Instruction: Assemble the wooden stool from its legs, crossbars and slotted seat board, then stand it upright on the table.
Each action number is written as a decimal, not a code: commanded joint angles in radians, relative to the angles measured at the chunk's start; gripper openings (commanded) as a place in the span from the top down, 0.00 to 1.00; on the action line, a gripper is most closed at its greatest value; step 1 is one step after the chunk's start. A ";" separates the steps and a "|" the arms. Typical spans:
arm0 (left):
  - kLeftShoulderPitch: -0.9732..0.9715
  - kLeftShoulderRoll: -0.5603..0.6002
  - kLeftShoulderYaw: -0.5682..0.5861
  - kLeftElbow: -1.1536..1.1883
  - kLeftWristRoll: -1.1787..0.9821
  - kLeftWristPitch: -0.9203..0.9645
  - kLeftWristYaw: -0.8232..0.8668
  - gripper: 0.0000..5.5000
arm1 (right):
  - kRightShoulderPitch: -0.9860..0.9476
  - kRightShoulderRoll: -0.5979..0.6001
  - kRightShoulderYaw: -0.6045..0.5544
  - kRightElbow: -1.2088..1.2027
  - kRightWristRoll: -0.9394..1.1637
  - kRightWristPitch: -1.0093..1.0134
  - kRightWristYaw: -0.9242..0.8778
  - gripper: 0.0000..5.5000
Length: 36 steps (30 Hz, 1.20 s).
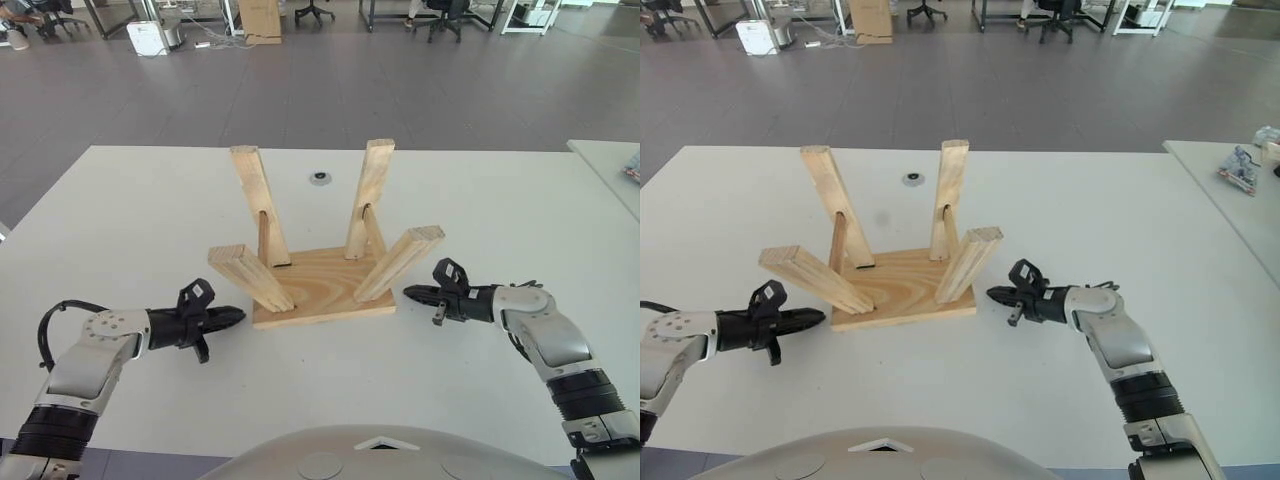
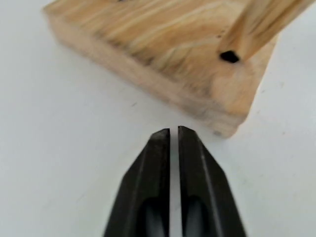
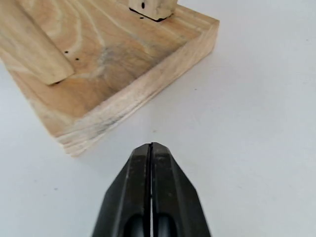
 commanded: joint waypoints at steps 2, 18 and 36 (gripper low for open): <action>-0.015 -0.011 -0.044 -0.008 0.024 -0.024 -0.020 0.99 | 0.018 -0.013 0.041 -0.050 0.021 0.029 0.040 1.00; -0.107 0.046 -0.009 -0.325 -0.076 0.145 -0.046 0.99 | -0.024 -0.119 -0.138 -0.600 0.442 0.472 0.107 1.00; -0.137 0.022 0.172 -0.565 -0.301 0.455 -0.007 0.99 | 0.016 -0.158 -0.252 -0.572 0.546 0.550 0.084 1.00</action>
